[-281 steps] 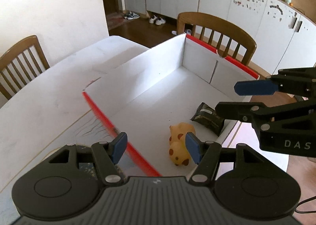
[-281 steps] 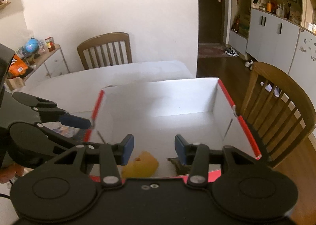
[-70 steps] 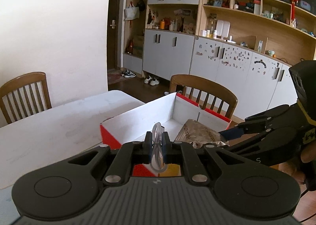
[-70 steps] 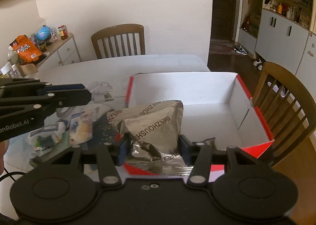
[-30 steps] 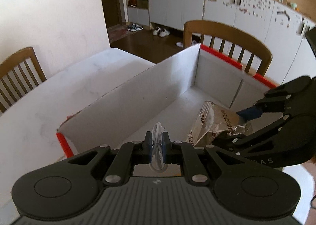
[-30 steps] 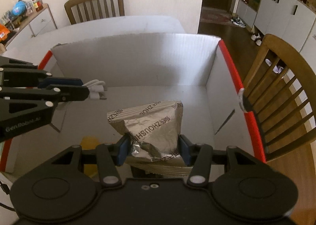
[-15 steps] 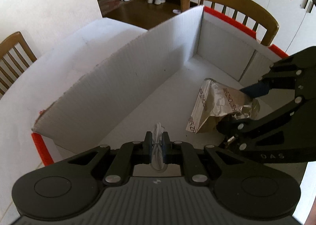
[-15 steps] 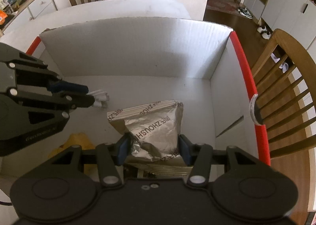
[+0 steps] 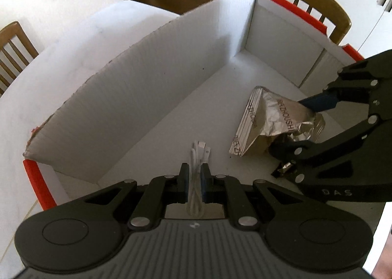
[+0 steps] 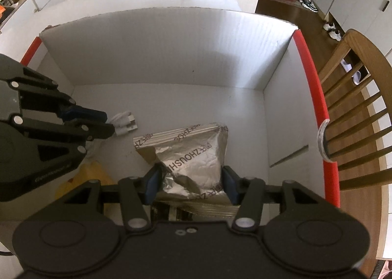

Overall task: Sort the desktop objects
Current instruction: 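Lower both tools into the shoebox and release the cable and chip bag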

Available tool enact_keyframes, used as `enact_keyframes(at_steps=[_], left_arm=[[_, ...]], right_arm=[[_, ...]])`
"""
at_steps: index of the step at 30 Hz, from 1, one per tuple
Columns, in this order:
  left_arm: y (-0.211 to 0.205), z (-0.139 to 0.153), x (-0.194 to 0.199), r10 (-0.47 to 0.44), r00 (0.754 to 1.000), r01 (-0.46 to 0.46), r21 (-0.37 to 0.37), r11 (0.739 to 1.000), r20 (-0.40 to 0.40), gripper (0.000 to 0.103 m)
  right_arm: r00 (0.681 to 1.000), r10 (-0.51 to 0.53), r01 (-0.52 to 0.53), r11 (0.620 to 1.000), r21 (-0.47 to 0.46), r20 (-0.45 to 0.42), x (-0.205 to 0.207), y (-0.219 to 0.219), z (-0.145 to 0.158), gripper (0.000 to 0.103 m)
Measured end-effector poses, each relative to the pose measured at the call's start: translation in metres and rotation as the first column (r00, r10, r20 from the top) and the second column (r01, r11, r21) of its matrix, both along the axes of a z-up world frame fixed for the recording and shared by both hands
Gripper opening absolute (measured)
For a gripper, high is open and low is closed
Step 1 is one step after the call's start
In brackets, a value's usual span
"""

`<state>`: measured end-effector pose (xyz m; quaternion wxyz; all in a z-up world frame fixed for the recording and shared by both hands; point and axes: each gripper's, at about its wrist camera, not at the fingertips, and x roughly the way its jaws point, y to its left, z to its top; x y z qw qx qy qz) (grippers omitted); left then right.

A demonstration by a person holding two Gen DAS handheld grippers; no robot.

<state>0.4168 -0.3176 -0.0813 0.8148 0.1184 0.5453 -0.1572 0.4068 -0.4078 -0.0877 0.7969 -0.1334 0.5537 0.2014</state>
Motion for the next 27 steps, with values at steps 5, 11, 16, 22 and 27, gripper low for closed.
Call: enact_keyframes(at_steps=[5,11,16,22,27], left_arm=[[0.004,0.005,-0.002,0.021,1.0,-0.021,-0.031,0.999,0.011,0.008],[0.013,0.015,-0.008,0.048,0.998,-0.044,-0.089,0.995,0.042,0.009],[0.013,0.026,-0.013,0.051,0.996,-0.042,-0.127,0.991,0.068,0.009],[0.016,0.038,-0.027,0.05,0.995,-0.035,-0.168,0.985,0.085,0.009],[0.022,0.05,-0.043,0.044,0.993,-0.023,-0.187,0.982,0.106,0.009]], right_arm=[[1.0,-0.004,0.004,1.0,0.002,0.002,0.001,0.001,0.0,0.062],[1.0,-0.002,0.002,1.0,0.023,0.022,-0.004,-0.002,0.007,0.073],[0.999,0.017,-0.02,0.999,0.044,0.051,-0.013,-0.008,0.016,0.073],[0.995,0.046,-0.052,0.997,0.059,0.09,-0.033,-0.008,0.033,0.073],[0.992,0.044,-0.054,0.995,0.078,0.12,-0.045,-0.012,0.054,0.074]])
